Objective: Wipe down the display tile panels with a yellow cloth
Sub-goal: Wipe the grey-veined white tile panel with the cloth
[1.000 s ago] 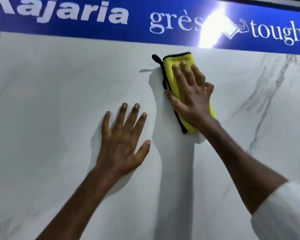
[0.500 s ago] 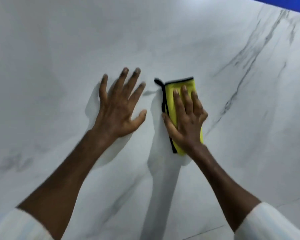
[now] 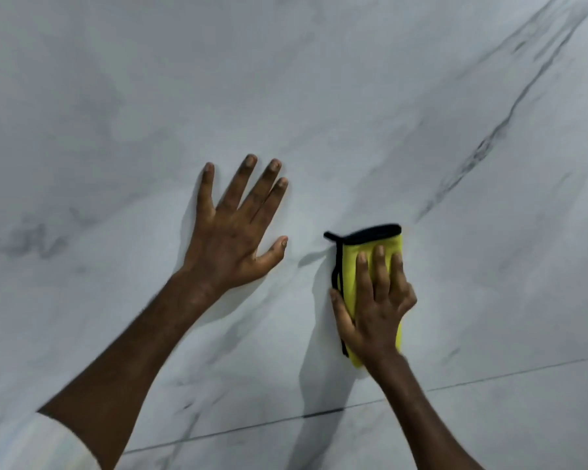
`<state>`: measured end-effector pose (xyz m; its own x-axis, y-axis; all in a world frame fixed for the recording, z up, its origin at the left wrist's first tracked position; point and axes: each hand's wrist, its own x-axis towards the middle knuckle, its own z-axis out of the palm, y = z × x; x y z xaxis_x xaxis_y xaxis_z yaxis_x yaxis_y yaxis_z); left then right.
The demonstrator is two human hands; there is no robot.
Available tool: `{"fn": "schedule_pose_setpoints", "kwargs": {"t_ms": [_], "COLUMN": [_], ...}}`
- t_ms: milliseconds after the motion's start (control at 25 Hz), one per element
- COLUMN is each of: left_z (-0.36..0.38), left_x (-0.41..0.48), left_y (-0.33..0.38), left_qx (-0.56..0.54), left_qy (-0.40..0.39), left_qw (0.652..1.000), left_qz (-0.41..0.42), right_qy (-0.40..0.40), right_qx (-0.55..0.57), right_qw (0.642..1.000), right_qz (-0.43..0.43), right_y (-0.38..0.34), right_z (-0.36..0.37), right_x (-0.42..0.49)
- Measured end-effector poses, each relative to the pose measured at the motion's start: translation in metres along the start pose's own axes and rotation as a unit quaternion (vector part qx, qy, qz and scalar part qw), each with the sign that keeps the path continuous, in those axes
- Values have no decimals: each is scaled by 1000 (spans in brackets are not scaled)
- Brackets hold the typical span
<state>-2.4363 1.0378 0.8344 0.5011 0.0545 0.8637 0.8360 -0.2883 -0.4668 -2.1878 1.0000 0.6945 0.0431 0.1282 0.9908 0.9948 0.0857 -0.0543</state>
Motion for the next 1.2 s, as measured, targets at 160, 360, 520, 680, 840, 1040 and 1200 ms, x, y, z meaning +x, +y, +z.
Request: {"fn": "schedule_pose_setpoints", "kwargs": {"t_ms": [160,360,520,680,840,1040,1200], "left_z": [-1,-8,0,12,12,-2,-30], "left_x": [-1,-18,-88,-101,-102,-97,-99], "left_y": [1,10,34,38,40,39,11], "left_qx": [10,-43,-43,-19,-14,-27,-1], "left_qy": [-4,-27,-56,-44,-34,-67,-82], "left_qw": [1000,999,997,999,999,997,995], "left_qz": [-5,-13,13,-11,-8,-5,-56], "right_qy": [-2,40,38,-45,-62,5,47], "right_qx": [12,29,13,9,15,77,73], "right_qw": [1000,999,999,999,998,997,996], "right_qz": [-12,-18,-30,-28,-21,20,30], "right_y": [-9,-30,-17,-8,-15,-57,-65], "right_z": [-3,-10,3,13,12,2,4], "right_x": [20,111,28,-114,-139,27,62]}}
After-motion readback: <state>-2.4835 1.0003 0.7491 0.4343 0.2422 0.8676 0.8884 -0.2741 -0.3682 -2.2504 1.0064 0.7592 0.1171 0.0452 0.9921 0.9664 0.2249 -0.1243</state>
